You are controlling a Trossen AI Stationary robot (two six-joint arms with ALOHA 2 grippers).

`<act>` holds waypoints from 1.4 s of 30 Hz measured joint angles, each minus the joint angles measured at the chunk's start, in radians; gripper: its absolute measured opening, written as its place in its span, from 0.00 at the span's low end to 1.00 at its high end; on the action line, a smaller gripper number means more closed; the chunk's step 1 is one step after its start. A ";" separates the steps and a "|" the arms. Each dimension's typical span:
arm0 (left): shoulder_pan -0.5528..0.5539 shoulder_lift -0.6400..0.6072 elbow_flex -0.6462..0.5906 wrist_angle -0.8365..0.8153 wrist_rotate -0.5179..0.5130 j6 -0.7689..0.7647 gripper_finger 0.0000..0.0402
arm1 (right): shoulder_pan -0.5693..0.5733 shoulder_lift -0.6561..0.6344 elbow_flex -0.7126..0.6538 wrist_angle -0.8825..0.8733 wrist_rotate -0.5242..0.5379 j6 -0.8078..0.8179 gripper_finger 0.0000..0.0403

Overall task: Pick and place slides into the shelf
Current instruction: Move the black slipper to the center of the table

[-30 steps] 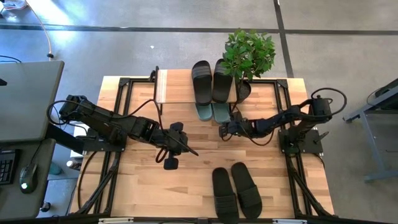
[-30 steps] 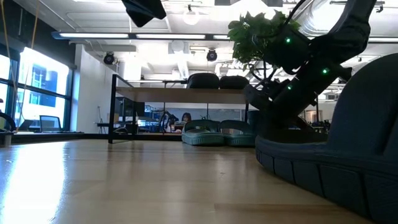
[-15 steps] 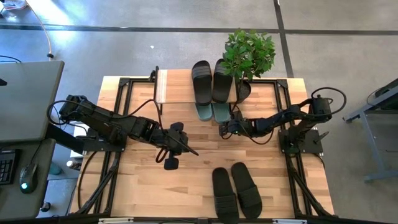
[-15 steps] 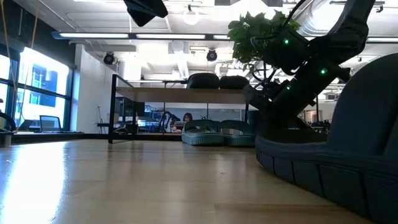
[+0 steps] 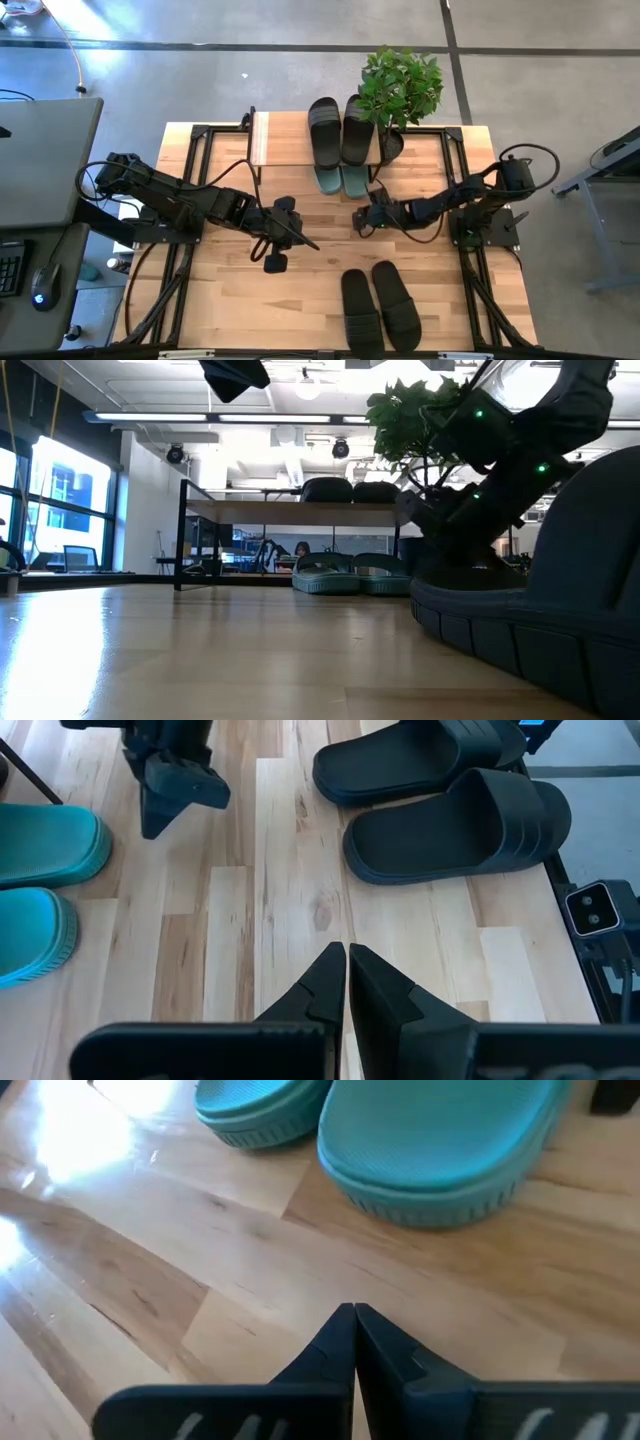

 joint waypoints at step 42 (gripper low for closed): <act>-0.118 0.385 0.380 0.383 0.227 0.429 0.02 | 0.460 -0.909 0.000 -0.585 -0.106 -0.156 0.00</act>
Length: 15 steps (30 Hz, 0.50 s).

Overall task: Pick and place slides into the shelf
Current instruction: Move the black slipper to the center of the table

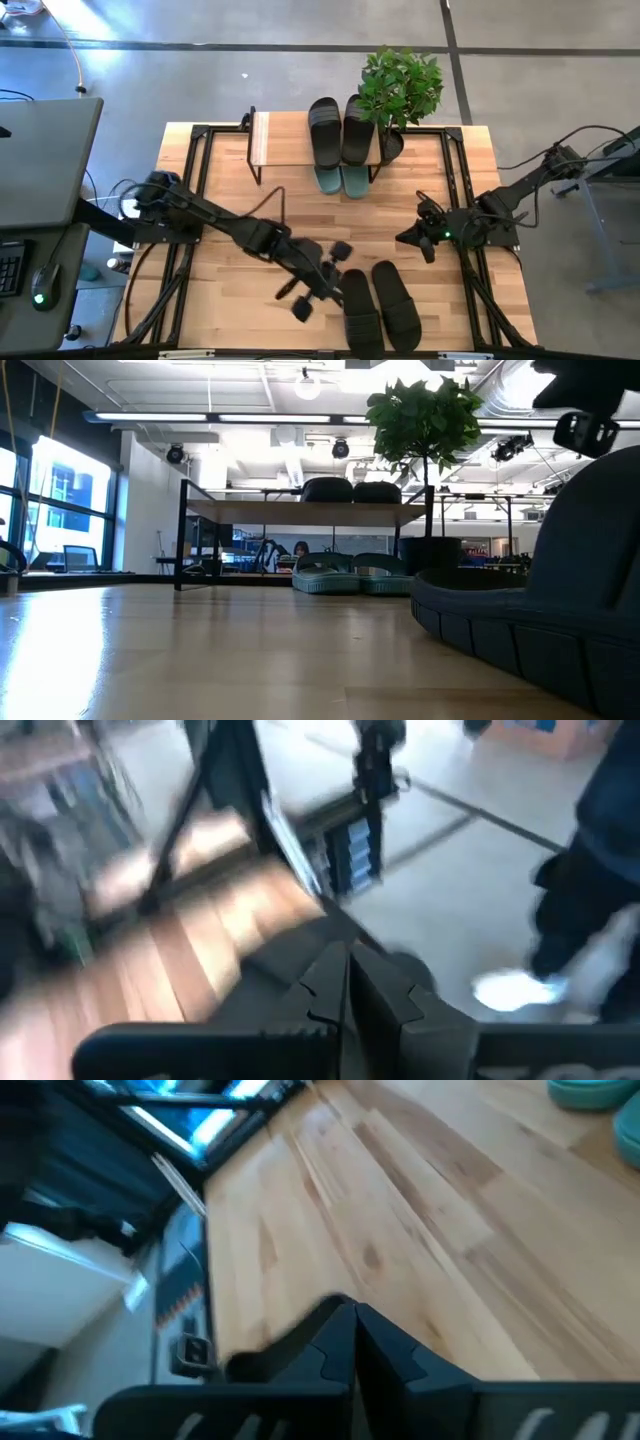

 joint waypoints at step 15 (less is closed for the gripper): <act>0.012 0.168 0.083 -0.100 -0.026 -0.283 0.02 | 0.074 -0.021 0.000 -0.054 0.002 0.073 0.00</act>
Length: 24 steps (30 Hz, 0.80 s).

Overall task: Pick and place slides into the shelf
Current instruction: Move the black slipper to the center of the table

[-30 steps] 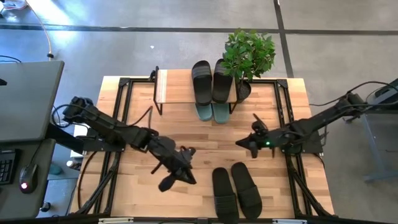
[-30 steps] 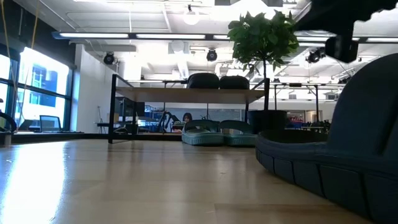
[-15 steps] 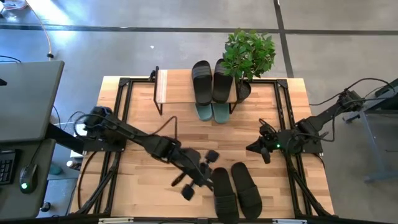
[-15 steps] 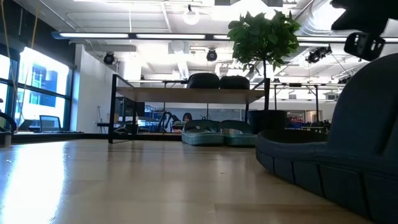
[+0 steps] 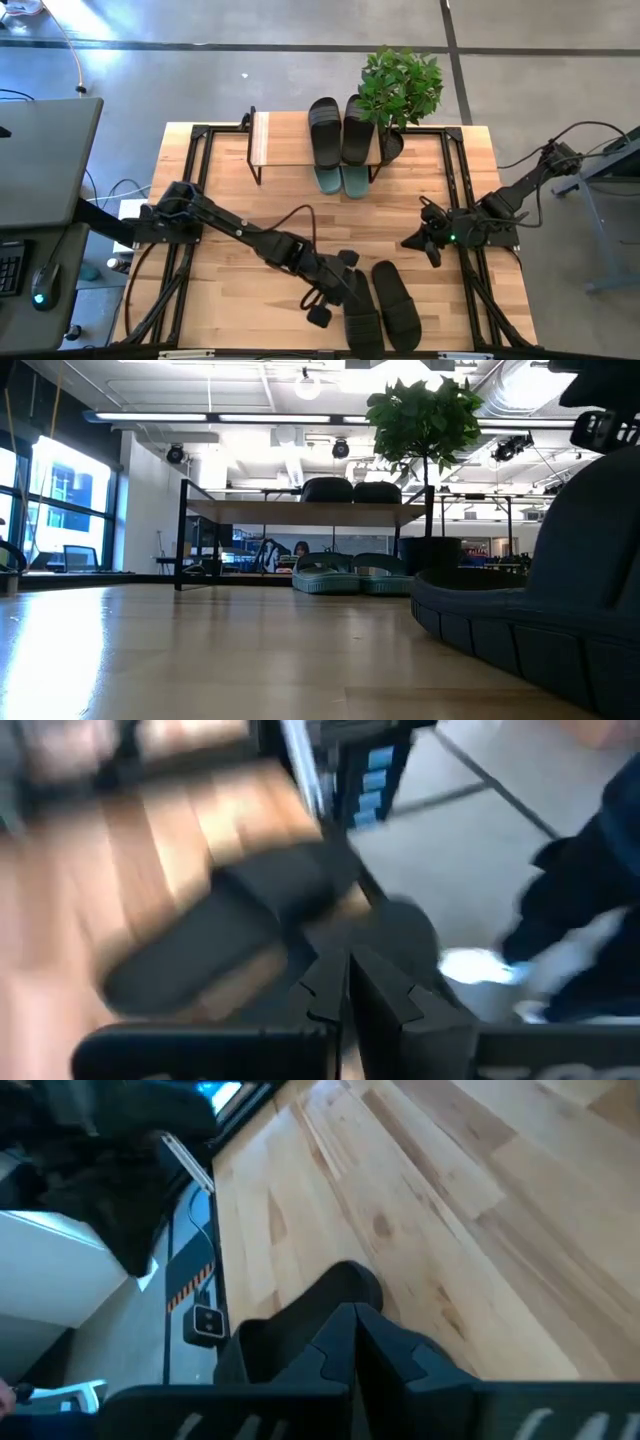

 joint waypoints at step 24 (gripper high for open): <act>0.064 0.135 0.000 0.013 0.190 -0.494 0.49 | 0.007 0.000 0.000 -0.083 -0.027 0.047 0.08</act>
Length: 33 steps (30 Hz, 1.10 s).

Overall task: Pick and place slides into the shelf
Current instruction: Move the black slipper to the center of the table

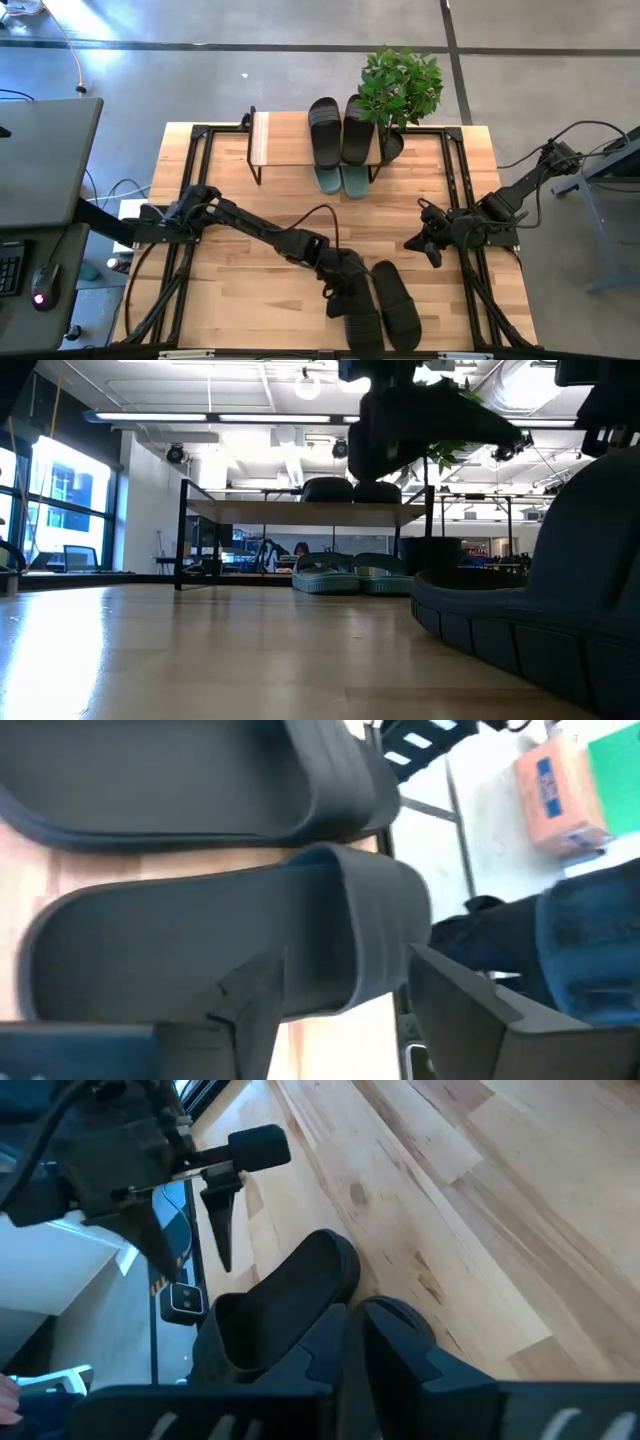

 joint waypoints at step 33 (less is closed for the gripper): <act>-0.065 0.126 0.000 0.158 -0.004 -0.094 0.50 | 0.000 0.000 0.000 -0.033 -0.007 -0.026 0.08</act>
